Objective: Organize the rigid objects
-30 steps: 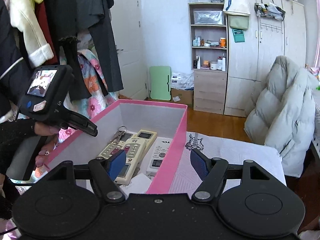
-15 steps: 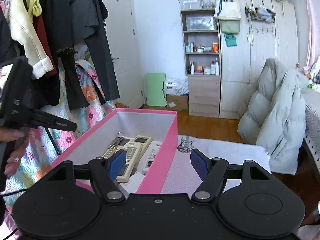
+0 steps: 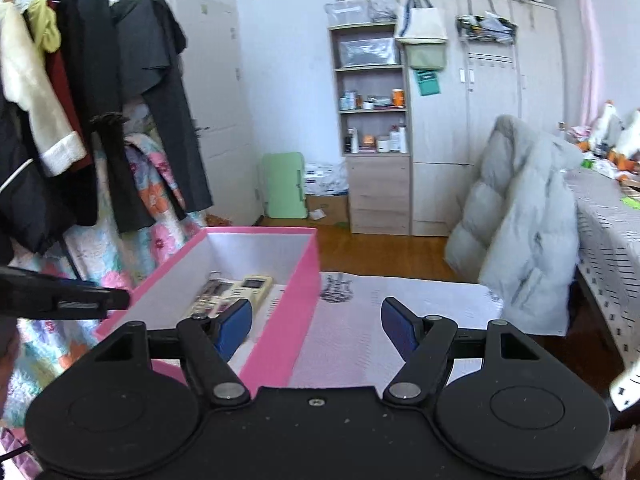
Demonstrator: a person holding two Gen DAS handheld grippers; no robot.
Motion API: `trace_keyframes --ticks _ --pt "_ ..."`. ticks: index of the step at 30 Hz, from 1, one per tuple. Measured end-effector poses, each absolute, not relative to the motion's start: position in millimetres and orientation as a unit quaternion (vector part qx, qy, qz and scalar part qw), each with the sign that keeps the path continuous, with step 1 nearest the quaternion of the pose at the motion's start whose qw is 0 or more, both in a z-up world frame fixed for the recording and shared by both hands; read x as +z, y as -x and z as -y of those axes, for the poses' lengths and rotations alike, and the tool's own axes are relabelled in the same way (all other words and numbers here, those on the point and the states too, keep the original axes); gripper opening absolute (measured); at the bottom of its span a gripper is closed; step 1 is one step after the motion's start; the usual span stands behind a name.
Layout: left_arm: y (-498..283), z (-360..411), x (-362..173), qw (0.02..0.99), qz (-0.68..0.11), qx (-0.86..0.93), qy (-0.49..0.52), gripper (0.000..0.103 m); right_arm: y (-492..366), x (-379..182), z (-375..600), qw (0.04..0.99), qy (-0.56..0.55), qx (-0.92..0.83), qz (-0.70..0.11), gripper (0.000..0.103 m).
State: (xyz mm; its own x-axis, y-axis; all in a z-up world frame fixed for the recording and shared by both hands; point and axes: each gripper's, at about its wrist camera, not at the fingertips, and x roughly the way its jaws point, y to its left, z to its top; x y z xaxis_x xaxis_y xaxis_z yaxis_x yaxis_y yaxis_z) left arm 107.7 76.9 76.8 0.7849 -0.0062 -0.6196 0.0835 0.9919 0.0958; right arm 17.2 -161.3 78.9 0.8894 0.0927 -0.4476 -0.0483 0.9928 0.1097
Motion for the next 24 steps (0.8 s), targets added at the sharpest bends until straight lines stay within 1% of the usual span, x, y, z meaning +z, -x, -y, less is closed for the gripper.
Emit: trace_keyframes --ticks 8,14,18,22,24 --pt "-90.3 -64.6 76.5 0.941 -0.33 -0.041 -0.055 0.043 -5.9 78.3 172.6 0.97 -0.037 0.01 -0.242 0.084" --pt "-77.6 -62.2 76.3 0.939 -0.338 -0.067 -0.018 0.046 0.5 79.5 165.7 0.968 -0.005 -0.004 -0.251 0.1" --pt "-72.4 -62.4 73.8 0.94 -0.336 -0.064 -0.018 0.052 1.4 81.1 165.1 0.963 -0.006 -0.018 -0.269 0.101" --pt "-71.5 -64.1 67.8 0.937 -0.344 -0.06 -0.019 0.055 4.7 80.3 164.4 0.961 0.002 -0.028 -0.276 0.101" --pt "-72.1 -64.2 65.3 0.936 -0.347 -0.057 -0.021 0.059 6.1 80.5 165.5 0.96 -0.001 -0.031 -0.277 0.101"
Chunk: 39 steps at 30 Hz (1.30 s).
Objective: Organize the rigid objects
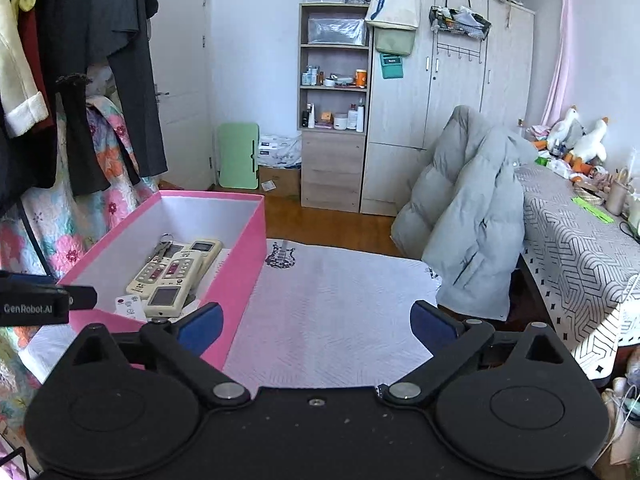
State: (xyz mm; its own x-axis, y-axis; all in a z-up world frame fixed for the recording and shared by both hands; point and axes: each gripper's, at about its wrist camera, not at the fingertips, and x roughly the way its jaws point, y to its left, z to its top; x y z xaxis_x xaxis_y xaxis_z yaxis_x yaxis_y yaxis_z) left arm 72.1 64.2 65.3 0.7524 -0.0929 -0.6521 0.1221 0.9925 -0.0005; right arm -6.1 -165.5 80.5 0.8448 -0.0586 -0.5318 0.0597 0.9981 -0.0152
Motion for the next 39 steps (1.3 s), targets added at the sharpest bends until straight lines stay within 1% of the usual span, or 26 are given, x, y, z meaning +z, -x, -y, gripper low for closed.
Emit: trace_keyframes --ticks 1,6,9,10,12,14,18,28,39 --pt "-72.1 -64.7 64.2 0.935 -0.348 -0.056 -0.021 0.06 6.6 81.0 166.1 0.96 -0.003 -0.032 -0.277 0.101" --pt "-72.7 -63.5 62.5 0.935 -0.349 -0.054 -0.025 0.076 8.4 84.6 169.4 0.961 -0.009 -0.038 -0.274 0.101" --pt "-72.9 -61.6 62.4 0.935 -0.35 -0.055 -0.026 0.083 9.5 85.5 169.2 0.961 -0.012 -0.035 -0.275 0.101" --pt "-73.0 -60.9 62.4 0.933 -0.354 -0.057 -0.025 0.085 10.0 85.8 168.8 0.961 -0.011 -0.034 -0.274 0.101" --pt "-73.8 -60.6 61.9 0.929 -0.364 -0.062 -0.021 0.092 12.1 86.4 167.7 0.962 -0.01 -0.033 -0.27 0.101" --pt "-73.7 -59.6 61.6 0.925 -0.375 -0.055 -0.022 0.097 13.2 86.1 166.8 0.962 -0.008 -0.033 -0.27 0.101" --pt "-72.9 -56.9 59.7 0.92 -0.389 -0.037 -0.03 0.097 14.4 85.8 168.3 0.962 -0.009 -0.036 -0.27 0.101" --pt "-62.7 -53.9 70.0 0.924 -0.381 -0.024 -0.033 0.097 21.1 86.8 177.7 0.964 -0.023 -0.055 -0.258 0.101" --pt "-55.5 -46.0 75.7 0.923 -0.382 -0.027 -0.038 0.098 23.0 80.5 182.9 0.962 -0.036 -0.06 -0.265 0.101"
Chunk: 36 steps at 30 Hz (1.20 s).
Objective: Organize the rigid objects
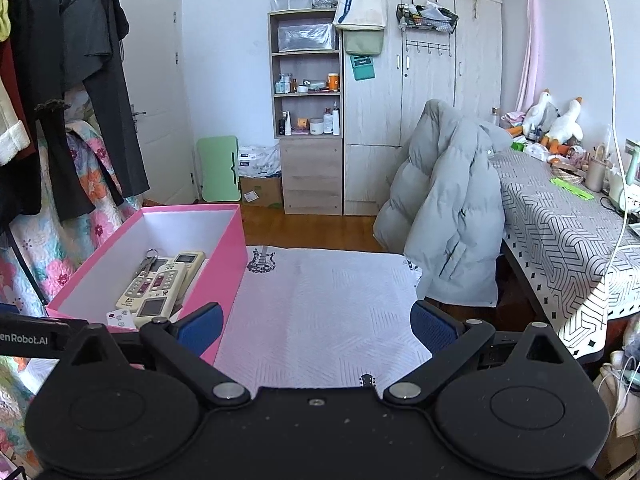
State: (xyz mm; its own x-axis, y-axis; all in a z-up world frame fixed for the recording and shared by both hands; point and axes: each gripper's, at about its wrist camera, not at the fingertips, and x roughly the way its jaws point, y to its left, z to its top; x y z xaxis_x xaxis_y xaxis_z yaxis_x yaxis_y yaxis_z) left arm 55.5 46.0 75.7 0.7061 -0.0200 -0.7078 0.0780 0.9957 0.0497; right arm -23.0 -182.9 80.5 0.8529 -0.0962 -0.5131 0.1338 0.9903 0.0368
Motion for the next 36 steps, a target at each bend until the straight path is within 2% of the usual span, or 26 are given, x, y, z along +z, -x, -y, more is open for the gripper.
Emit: trace_keyframes --ticks 36 --pt "-62.0 -37.1 59.2 0.92 -0.383 -0.02 -0.087 0.098 17.7 71.9 184.7 0.955 -0.04 -0.068 -0.286 0.101"
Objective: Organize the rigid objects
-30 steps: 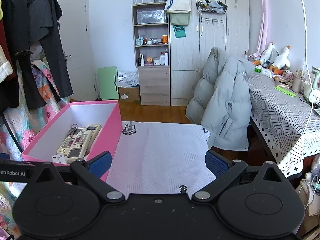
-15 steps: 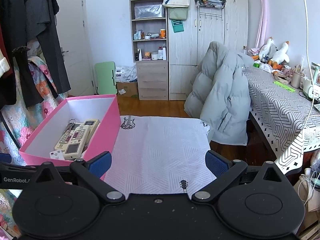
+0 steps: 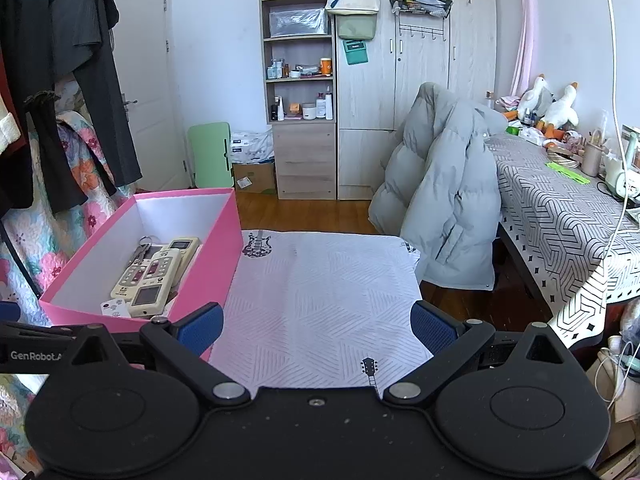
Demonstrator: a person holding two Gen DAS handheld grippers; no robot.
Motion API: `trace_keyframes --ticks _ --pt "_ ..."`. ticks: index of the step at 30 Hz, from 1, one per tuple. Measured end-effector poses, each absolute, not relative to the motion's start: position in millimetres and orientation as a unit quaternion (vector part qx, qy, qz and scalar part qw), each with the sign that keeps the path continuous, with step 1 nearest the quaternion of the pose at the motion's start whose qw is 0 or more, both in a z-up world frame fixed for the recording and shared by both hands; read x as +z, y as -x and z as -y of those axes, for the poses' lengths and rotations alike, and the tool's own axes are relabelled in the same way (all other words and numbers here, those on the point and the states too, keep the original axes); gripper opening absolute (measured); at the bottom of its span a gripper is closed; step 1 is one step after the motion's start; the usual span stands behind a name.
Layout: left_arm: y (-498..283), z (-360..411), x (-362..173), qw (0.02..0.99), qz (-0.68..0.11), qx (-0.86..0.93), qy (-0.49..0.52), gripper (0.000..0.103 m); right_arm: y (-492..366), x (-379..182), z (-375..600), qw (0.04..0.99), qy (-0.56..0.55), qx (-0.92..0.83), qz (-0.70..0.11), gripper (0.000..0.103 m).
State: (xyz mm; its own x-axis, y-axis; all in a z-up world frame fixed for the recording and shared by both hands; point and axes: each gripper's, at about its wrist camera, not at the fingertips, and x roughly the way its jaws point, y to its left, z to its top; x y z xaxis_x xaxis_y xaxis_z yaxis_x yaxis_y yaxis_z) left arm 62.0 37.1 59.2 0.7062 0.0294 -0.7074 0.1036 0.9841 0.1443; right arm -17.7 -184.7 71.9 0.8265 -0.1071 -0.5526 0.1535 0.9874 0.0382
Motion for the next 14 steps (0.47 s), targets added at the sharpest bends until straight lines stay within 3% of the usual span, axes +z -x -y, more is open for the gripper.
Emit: trace_keyframes --ticks 14 --pt "-63.2 -38.9 58.2 0.918 -0.386 -0.02 -0.087 0.098 16.5 70.7 181.5 0.952 -0.043 -0.067 -0.295 0.101"
